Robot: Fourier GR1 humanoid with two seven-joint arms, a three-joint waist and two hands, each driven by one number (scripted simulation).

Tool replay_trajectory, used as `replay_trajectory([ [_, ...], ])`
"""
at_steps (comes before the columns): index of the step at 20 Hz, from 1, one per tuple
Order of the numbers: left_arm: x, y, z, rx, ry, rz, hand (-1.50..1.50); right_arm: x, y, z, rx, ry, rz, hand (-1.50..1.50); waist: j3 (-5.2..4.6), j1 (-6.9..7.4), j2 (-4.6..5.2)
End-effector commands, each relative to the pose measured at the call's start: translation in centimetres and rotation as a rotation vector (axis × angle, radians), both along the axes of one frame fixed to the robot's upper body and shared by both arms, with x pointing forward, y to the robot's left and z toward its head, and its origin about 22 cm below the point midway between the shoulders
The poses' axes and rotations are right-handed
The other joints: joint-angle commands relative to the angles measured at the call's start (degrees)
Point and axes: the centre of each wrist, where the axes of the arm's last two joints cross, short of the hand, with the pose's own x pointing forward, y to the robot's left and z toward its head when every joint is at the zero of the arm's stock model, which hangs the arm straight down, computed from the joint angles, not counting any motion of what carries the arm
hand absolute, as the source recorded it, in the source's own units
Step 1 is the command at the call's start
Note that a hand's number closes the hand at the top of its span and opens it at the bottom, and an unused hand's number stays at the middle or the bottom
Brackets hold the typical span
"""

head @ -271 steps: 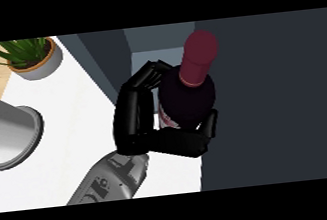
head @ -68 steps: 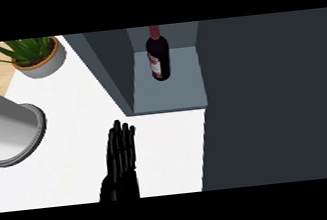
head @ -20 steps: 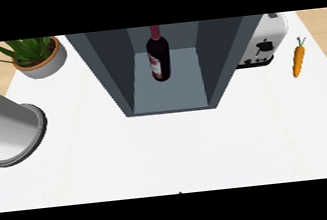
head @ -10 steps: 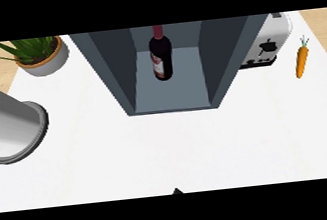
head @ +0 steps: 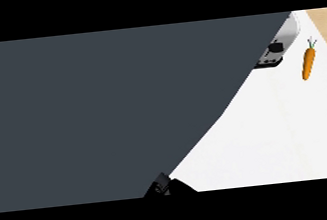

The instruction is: Pick up the wine, place it into the cabinet and close the cabinet

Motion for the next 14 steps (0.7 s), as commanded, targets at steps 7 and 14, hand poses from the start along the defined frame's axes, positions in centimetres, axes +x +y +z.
replay_trajectory([
  [7, -0.1, -0.3, 1.1, 0.004, 0.005, 0.007, -1.5, 8.2, 7.4, 4.9, 0.023, -0.03, -0.052, 1.5, 0.07, 0.33, -0.04],
  [14, 0.8, -0.4, 0.5, 0.014, -0.019, 0.053, -1.5, 13.5, 7.6, 7.4, -0.055, -0.161, -0.173, 1.5, 0.1, -1.32, -0.11],
])
